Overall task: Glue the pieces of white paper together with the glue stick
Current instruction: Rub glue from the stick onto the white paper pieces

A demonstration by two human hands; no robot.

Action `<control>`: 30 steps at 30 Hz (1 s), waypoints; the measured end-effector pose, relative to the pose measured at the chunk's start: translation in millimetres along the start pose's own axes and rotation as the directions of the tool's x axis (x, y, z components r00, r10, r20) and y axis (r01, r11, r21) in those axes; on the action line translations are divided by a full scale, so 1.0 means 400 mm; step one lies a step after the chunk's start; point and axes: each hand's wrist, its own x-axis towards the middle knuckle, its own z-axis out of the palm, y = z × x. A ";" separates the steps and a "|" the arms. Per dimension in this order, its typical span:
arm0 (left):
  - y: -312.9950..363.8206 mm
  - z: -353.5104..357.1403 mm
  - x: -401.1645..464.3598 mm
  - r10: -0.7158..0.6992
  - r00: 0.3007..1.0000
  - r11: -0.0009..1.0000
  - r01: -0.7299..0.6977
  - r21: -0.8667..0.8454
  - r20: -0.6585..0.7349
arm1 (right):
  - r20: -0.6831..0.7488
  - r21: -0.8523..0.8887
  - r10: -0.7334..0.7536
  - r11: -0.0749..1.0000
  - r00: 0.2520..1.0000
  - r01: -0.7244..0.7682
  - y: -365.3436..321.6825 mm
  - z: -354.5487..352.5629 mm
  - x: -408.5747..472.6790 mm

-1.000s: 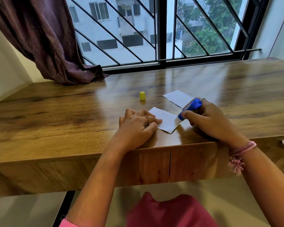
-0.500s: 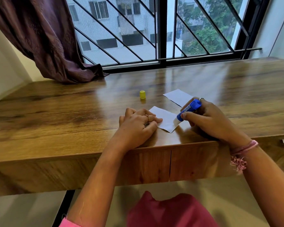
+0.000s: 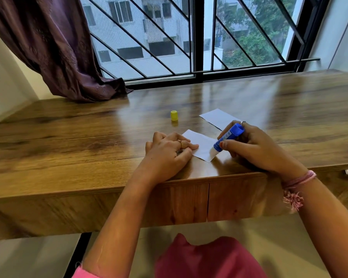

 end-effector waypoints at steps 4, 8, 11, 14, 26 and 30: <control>-0.003 0.000 0.000 0.004 1.000 1.000 -0.004 -0.006 0.001 | 0.078 -0.004 -0.038 0.999 0.996 0.038 -0.006 0.001 -0.005; -0.002 -0.001 0.000 0.005 1.000 1.000 -0.005 -0.006 0.009 | 0.070 -0.016 -0.033 0.999 0.997 0.034 -0.001 -0.002 -0.002; -0.001 -0.002 -0.001 0.001 1.000 1.000 -0.001 -0.009 0.008 | 0.100 -0.015 -0.060 0.998 0.993 0.062 -0.005 0.000 -0.002; 0.001 -0.002 -0.001 -0.001 1.000 1.000 0.001 -0.010 0.008 | 0.094 0.013 -0.060 0.998 0.994 0.059 -0.003 0.001 -0.003; 0.011 -0.006 -0.003 -0.017 1.000 1.000 0.017 -0.011 0.018 | 0.103 -0.013 -0.061 0.998 0.993 0.063 0.008 0.001 0.000; 0.010 -0.007 -0.006 -0.013 1.000 1.000 0.013 -0.011 0.018 | 0.075 -0.002 -0.053 0.999 0.996 0.053 0.007 0.001 0.001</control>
